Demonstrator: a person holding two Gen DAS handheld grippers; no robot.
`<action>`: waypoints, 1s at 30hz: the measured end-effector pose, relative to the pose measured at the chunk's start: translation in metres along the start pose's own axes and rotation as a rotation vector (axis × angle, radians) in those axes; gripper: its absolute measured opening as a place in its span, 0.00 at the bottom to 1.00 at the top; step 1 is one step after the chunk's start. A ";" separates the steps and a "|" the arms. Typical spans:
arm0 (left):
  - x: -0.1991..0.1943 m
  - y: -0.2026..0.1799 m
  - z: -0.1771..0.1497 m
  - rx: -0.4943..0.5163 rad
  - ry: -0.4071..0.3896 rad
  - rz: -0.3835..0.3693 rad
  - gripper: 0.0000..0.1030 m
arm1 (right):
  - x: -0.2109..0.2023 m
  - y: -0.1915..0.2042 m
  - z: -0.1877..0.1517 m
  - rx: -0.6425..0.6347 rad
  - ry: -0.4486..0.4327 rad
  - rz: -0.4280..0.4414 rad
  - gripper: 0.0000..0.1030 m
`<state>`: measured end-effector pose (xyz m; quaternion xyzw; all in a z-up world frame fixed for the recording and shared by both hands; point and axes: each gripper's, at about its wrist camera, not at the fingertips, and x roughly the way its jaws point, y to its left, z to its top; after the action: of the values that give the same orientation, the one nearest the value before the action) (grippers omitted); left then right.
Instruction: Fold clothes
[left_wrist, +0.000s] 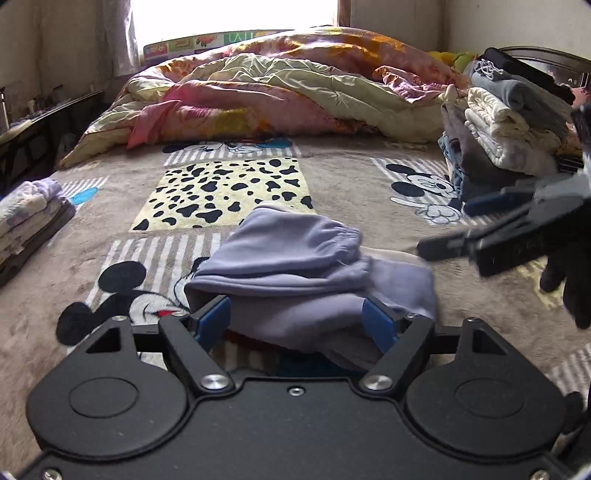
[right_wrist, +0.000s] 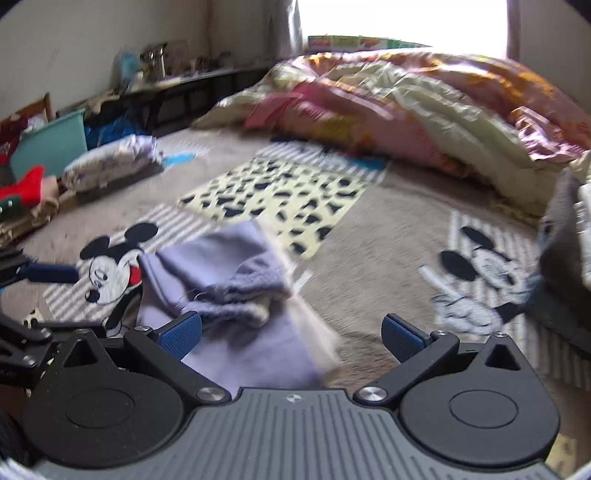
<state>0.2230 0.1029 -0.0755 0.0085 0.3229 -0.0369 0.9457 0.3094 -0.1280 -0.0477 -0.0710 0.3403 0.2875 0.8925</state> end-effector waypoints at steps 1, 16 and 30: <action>0.007 0.005 0.000 0.004 0.002 -0.013 0.76 | 0.009 0.002 -0.001 0.014 0.015 0.010 1.00; 0.070 0.042 0.009 0.085 -0.002 -0.154 0.68 | 0.049 0.006 -0.024 0.040 0.122 0.077 1.00; 0.095 0.037 0.015 0.088 -0.059 -0.127 0.06 | 0.061 -0.031 -0.015 0.448 0.010 0.312 1.00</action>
<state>0.3098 0.1331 -0.1220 0.0287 0.2927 -0.1111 0.9493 0.3550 -0.1302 -0.1006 0.1798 0.4066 0.3388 0.8292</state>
